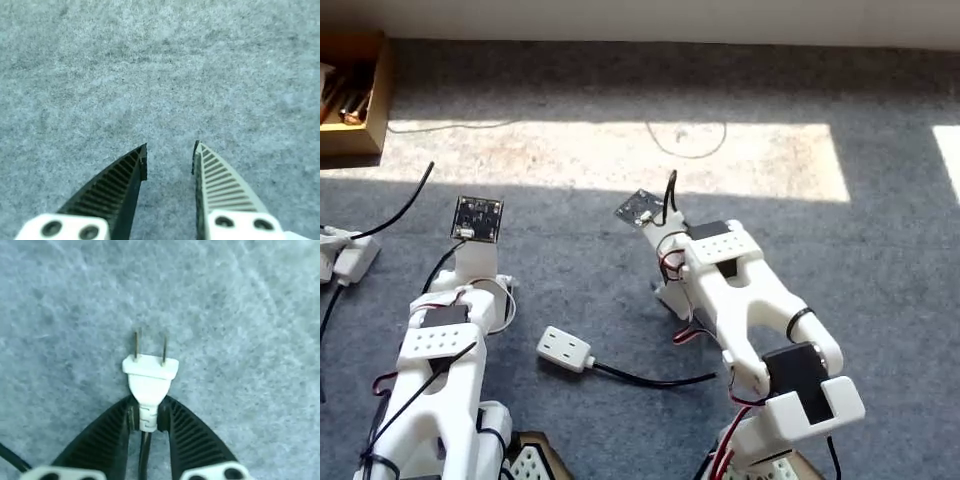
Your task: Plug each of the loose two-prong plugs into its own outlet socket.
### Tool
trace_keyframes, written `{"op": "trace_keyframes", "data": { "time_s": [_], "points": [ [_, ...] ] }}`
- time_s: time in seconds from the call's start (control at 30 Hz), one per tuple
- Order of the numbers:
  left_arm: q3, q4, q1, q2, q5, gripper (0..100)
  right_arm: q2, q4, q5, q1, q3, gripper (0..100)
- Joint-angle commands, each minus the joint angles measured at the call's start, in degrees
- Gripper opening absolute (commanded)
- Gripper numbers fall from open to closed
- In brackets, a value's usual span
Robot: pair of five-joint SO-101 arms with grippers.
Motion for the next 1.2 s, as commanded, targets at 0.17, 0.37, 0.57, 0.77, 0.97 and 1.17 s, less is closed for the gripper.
{"op": "trace_keyframes", "data": {
  "time_s": [0.17,0.37,0.57,0.77,0.97,1.17],
  "points": [
    [-11.9,5.5,0.5,-0.6,-0.4,17,-22.3,10.2,-8.7,-8.5,-12.6,0.8],
    [-35.5,26.3,0.5,-0.7,0.0,19,-56.7,4.2,-12.7,-13.7,6.4,0.8],
    [-61.8,47.2,3.6,-0.7,0.0,26,-79.2,-5.8,-12.7,-13.7,35.8,0.8],
    [-74.0,63.8,13.0,-0.3,3.4,28,-79.2,-7.3,-12.7,-16.1,37.9,0.7],
    [-72.7,65.8,25.3,-0.2,5.8,29,-73.3,-7.5,-13.4,-22.7,37.9,0.7],
    [-66.7,65.6,23.1,-0.6,2.5,29,-70.0,-7.7,-15.5,-25.3,34.2,0.7]
  ]
}}
